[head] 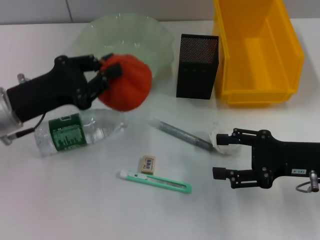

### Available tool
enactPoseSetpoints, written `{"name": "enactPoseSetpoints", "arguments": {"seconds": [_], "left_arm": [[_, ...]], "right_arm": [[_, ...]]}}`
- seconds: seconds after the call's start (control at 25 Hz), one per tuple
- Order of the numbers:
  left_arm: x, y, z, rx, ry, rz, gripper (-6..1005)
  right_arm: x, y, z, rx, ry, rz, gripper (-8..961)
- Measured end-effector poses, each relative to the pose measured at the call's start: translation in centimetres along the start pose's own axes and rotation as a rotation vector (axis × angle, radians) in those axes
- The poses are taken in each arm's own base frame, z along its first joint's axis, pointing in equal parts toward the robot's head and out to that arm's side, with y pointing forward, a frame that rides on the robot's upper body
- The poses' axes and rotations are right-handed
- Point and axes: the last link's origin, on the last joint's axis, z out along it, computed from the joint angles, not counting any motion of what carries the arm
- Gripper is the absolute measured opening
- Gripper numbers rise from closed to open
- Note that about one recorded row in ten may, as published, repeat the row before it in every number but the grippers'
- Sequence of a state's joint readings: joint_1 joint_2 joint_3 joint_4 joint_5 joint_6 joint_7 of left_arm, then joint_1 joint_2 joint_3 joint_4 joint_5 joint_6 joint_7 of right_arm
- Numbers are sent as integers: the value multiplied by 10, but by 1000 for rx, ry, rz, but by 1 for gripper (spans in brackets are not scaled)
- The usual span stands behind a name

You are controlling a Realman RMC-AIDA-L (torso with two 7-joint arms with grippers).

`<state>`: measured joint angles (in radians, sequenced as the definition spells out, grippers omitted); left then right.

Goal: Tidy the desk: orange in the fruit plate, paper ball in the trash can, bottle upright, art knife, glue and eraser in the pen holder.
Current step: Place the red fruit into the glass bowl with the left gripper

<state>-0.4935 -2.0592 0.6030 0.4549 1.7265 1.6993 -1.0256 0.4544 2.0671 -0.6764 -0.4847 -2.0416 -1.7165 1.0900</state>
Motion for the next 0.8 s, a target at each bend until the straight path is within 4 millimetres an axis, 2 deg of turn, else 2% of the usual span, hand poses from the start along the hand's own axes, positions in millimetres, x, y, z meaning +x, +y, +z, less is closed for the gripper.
{"name": "enactPoseSetpoints", "arguments": {"seconds": [0.2, 0.36, 0.8], "left_arm": [[1, -21, 23, 127, 37, -41, 182], [2, -34, 33, 201, 50, -54, 184], [-7, -64, 48, 406, -15, -26, 187]], "right_arm": [[-1, -2, 3, 9, 2, -5, 814], [-1, -4, 4, 22, -1, -7, 814], [-1, -19, 4, 171, -64, -7, 813]]}}
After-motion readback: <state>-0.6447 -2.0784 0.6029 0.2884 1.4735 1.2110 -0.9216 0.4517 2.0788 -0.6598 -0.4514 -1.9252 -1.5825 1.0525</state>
